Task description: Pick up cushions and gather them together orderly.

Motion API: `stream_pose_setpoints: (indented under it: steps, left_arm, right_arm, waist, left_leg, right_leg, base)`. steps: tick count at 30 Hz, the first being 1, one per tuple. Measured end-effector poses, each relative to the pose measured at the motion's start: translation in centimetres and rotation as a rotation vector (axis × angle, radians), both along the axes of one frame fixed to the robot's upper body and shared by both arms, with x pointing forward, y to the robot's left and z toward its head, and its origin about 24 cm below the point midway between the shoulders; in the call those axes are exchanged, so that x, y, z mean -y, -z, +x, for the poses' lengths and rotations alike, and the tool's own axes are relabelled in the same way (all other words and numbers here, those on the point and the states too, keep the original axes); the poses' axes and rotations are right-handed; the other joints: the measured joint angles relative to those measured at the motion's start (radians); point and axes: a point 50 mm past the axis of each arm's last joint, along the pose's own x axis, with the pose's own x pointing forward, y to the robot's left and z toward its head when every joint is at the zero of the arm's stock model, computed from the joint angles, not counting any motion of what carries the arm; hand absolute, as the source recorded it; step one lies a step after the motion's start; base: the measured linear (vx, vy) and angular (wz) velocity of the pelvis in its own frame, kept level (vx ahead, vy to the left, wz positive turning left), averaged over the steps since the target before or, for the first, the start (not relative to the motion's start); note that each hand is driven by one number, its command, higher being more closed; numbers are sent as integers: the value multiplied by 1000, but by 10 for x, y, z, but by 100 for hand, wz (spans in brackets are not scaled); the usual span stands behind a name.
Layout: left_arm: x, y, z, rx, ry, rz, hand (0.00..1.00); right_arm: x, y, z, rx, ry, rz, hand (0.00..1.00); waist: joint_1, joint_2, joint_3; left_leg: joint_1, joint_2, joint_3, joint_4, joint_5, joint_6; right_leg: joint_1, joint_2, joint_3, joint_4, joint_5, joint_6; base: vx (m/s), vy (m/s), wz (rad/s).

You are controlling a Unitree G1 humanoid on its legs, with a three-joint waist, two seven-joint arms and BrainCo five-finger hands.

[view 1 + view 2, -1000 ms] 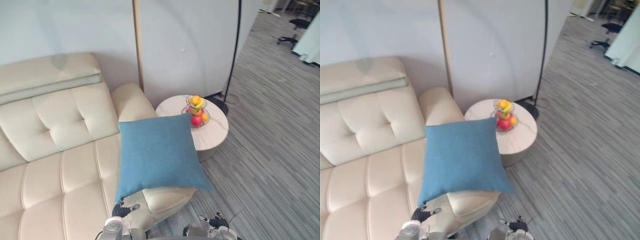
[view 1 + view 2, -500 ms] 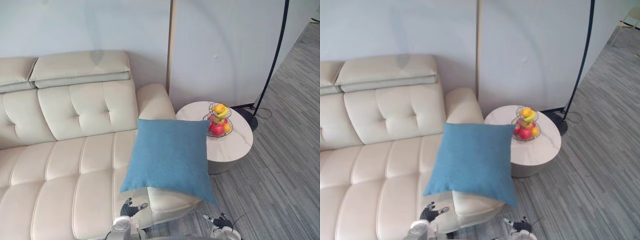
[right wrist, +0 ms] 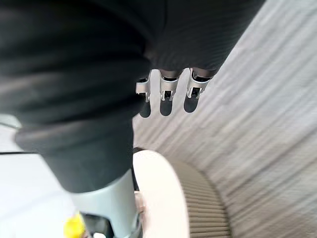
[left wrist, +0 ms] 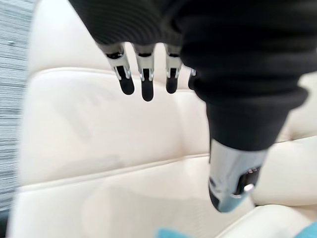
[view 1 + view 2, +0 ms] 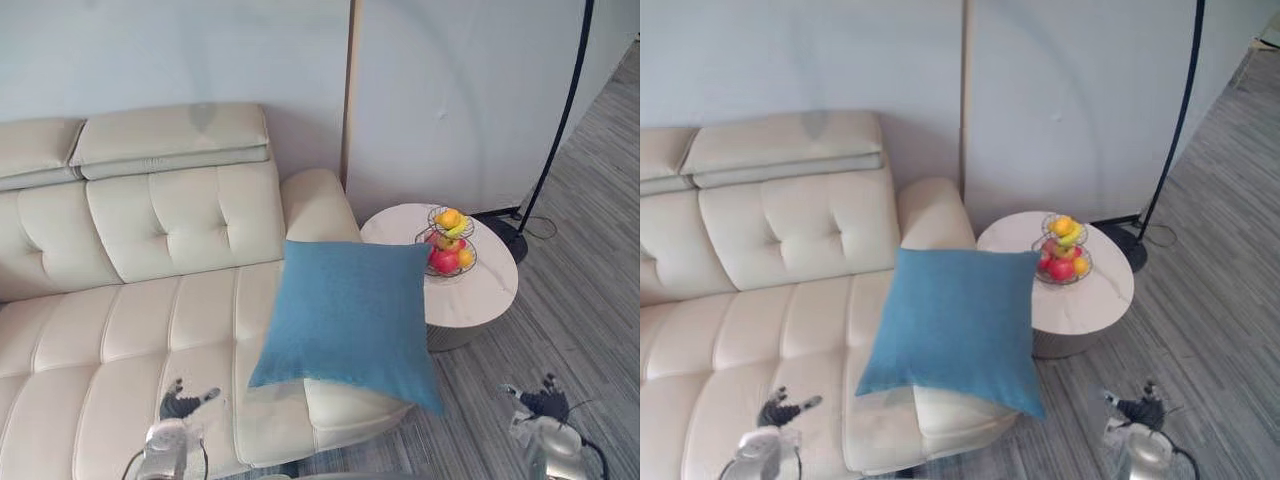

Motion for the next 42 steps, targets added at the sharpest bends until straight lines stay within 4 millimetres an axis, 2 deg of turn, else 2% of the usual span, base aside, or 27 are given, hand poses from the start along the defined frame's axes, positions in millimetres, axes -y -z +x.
stream_pose_setpoints:
  steps: [1,2,6,10,14,16,18,22,23,24,30,38,42]
  left_arm:
    - [1,-2,2,13,4,0,0]
    - [3,-12,13,82,16,-4,0]
    - [13,-24,30,156,60,-11,0]
    - [33,-20,34,152,111,-43,0]
    - [60,-17,43,156,186,-85,0]
    - [72,-15,47,151,214,-101,0]
    - [87,-14,53,143,255,-113,0]
    - [103,-14,61,139,309,-122,0]
    - [108,-15,65,143,328,-120,0]
    - [113,-19,71,159,335,-115,100]
    - [121,-41,96,250,356,-85,100]
    - [125,-68,108,403,352,-136,100]
    - [130,-80,108,468,358,-173,100]
  right_arm:
    - [-1,-2,3,8,-11,-4,0]
    - [-8,-10,18,51,-68,-14,0]
    - [-27,-17,36,92,-179,-13,0]
    - [-47,-12,45,94,-242,18,0]
    - [-74,-5,52,92,-305,76,0]
    - [-88,-1,55,92,-328,113,0]
    - [-105,5,60,75,-363,150,0]
    - [-124,4,69,89,-398,184,0]
    - [-129,2,76,98,-412,190,100]
    - [-132,-1,80,113,-421,191,100]
    - [-135,-22,102,212,-408,195,100]
    - [-141,-30,107,295,-389,275,100]
    - [-143,-31,99,323,-407,294,100]
  waist:
    - [-2,0,0]
    - [-4,0,0]
    - [-7,-2,1]
    - [-8,-5,4]
    - [-20,-5,13]
    - [-30,-2,28]
    - [-30,2,72]
    - [-33,5,97]
    - [-33,6,121]
    - [-33,7,145]
    - [-33,9,179]
    - [-35,7,188]
    - [-36,7,188]
  left_leg:
    - [0,-1,-1,0,0,0]
    - [1,-5,-4,0,0,0]
    - [1,-6,-14,11,-4,5]
    - [-2,-6,-14,36,-18,15]
    - [-41,-6,-13,39,-18,15]
    - [-63,-6,-12,40,-18,15]
    - [-75,-7,-9,43,-18,15]
    - [-133,-10,-7,52,-15,18]
    - [-140,-11,-1,54,-9,21]
    - [-144,-14,-1,53,-2,25]
    - [-208,-15,-3,24,46,28]
    - [-202,-19,-3,8,52,28]
    - [-158,-23,-7,0,52,28]
  right_leg:
    - [0,-1,1,0,0,0]
    - [2,-3,8,-3,0,0]
    - [12,-6,10,-2,1,0]
    - [19,-8,17,2,1,0]
    - [-20,-12,21,1,2,0]
    - [-42,-13,24,2,5,2]
    - [-59,-14,37,1,15,10]
    - [-116,-17,45,0,30,13]
    - [-125,-18,48,-1,41,14]
    - [-128,-21,48,-1,42,14]
    - [-208,-19,48,0,69,13]
    - [-195,-16,45,-27,75,13]
    - [-139,-19,42,-52,76,14]
  base:
    - [189,17,3]
    - [147,9,1]
    - [125,-3,8]
    - [59,0,2]
    - [0,0,0]
    - [-57,12,-4]
    - [-122,28,-13]
    - [-104,29,-10]
    - [-127,28,-7]
    - [-131,27,-5]
    - [-97,18,1]
    - [36,1,1]
    - [74,-3,4]
